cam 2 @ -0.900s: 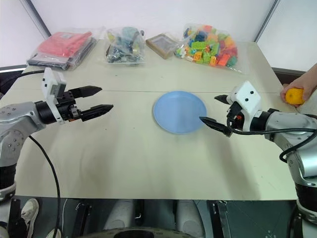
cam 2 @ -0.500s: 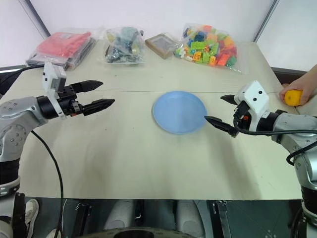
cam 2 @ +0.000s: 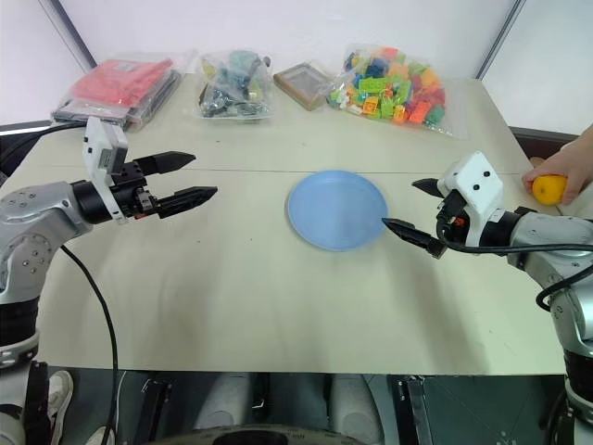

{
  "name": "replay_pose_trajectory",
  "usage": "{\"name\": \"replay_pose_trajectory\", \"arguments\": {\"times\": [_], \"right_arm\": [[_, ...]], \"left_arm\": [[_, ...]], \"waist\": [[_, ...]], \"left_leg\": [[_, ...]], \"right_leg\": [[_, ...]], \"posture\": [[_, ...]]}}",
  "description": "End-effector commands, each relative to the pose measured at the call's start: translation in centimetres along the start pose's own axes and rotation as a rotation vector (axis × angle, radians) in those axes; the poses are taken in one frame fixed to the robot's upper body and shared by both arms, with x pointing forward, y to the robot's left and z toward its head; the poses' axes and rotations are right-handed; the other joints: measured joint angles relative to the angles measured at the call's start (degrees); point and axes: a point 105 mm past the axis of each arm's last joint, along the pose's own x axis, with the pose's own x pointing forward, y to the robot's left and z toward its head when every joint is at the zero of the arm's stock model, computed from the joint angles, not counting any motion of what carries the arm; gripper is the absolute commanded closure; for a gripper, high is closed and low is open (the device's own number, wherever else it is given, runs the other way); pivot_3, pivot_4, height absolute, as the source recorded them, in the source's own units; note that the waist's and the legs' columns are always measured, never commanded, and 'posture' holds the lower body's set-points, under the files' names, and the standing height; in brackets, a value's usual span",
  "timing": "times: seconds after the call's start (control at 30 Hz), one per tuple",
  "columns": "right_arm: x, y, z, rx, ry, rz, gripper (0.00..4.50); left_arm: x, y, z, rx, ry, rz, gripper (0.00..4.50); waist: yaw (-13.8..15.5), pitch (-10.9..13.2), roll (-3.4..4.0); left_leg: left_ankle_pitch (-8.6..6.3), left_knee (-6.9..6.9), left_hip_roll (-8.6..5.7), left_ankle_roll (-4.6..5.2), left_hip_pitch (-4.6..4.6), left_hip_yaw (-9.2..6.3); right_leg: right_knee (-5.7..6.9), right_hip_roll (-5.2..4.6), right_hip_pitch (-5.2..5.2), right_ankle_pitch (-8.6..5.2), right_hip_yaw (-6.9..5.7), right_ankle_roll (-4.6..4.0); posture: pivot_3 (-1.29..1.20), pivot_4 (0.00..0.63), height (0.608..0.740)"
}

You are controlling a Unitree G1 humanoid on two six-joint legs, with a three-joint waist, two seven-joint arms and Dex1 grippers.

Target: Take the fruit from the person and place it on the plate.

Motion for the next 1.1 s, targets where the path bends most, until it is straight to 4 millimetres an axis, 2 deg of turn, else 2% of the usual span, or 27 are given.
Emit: {"name": "replay_pose_trajectory", "arguments": {"times": [0.03, 0.9, 1.1], "right_arm": [[-0.5, -0.1, 1.3, -0.046, -0.023, -0.007, 0.00], [-0.5, 0.4, 1.3, -0.036, -0.022, 0.000, 0.00], [0.0, 0.1, 2.6, -0.022, -0.098, -0.045, 0.00]], "left_arm": [[-0.1, -0.3, 0.8, 0.023, -0.032, -0.002, 0.05], [0.5, -0.6, 0.9, 0.015, -0.052, -0.008, 0.05], [0.6, -0.6, 0.8, 0.013, -0.054, -0.013, 0.05]], "waist": [[0.00, 0.00, 0.00], [0.01, 0.00, 0.00], [0.00, 0.00, 0.00]], "left_leg": [[0.00, 0.00, 0.00, 0.00, 0.00, 0.00], [0.00, 0.00, 0.00, 0.00, 0.00, 0.00], [0.00, 0.00, 0.00, 0.00, 0.00, 0.00]], "right_leg": [[0.00, 0.00, 0.00, 0.00, 0.00, 0.00], [0.00, 0.00, 0.00, 0.00, 0.00, 0.00], [0.00, 0.00, 0.00, 0.00, 0.00, 0.00]], "posture": [[0.00, 0.150, 0.731], [0.00, 0.150, 0.731], [0.00, 0.150, 0.731]]}}
